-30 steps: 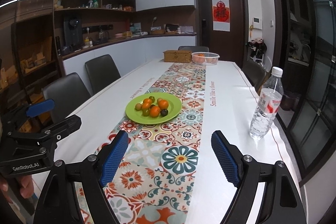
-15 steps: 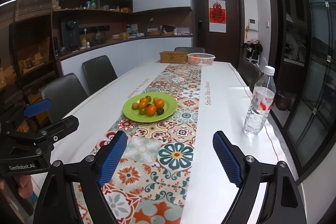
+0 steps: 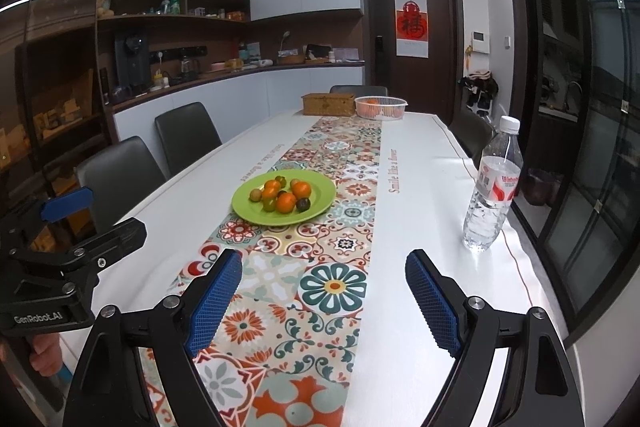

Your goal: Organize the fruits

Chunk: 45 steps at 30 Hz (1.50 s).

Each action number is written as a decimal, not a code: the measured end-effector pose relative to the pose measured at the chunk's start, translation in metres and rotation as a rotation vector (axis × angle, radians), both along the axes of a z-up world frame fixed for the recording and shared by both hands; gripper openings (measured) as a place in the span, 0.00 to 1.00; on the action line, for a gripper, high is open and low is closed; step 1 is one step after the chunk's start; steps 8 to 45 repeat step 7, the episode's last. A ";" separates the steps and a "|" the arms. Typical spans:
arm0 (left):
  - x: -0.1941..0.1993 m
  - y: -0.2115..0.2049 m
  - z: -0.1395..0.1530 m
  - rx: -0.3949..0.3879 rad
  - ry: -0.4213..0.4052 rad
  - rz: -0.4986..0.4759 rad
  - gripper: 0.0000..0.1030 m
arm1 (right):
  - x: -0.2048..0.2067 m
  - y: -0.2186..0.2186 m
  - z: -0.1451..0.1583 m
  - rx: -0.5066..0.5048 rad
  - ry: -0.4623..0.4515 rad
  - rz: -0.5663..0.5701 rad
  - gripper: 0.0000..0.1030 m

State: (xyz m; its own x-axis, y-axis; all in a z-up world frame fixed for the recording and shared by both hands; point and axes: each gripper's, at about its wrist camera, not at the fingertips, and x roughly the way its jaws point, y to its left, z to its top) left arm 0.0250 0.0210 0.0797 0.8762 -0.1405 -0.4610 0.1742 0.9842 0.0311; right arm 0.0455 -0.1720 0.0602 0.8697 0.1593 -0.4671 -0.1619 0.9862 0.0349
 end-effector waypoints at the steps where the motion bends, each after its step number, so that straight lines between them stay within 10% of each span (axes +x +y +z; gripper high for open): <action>1: 0.000 0.000 0.000 0.000 -0.001 0.001 1.00 | 0.000 0.000 0.000 -0.001 0.001 0.001 0.82; 45: 0.000 0.001 -0.002 0.003 -0.008 0.016 1.00 | 0.002 0.001 -0.002 -0.003 0.009 -0.001 0.82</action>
